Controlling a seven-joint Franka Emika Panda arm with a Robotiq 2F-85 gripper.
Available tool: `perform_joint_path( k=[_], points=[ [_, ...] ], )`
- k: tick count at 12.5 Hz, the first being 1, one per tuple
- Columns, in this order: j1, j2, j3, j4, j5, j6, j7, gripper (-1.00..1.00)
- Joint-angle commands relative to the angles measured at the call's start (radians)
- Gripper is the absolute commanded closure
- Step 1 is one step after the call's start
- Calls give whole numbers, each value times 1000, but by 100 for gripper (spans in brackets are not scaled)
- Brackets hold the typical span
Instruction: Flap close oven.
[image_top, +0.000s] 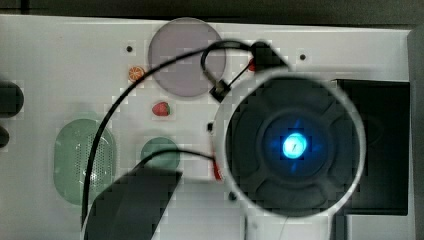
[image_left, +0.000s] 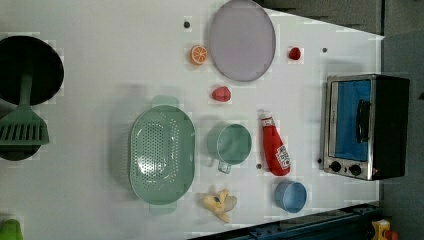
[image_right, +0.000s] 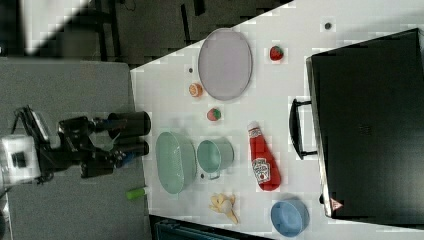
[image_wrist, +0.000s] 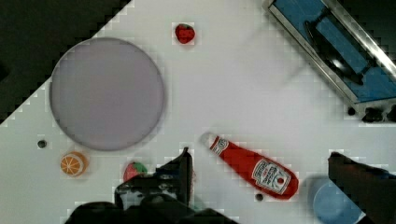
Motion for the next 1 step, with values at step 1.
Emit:
perform_joint_path(
  k=[1],
  points=[
    [-12, -7, -15, -112, 81, -2, 86, -100]
  ],
)
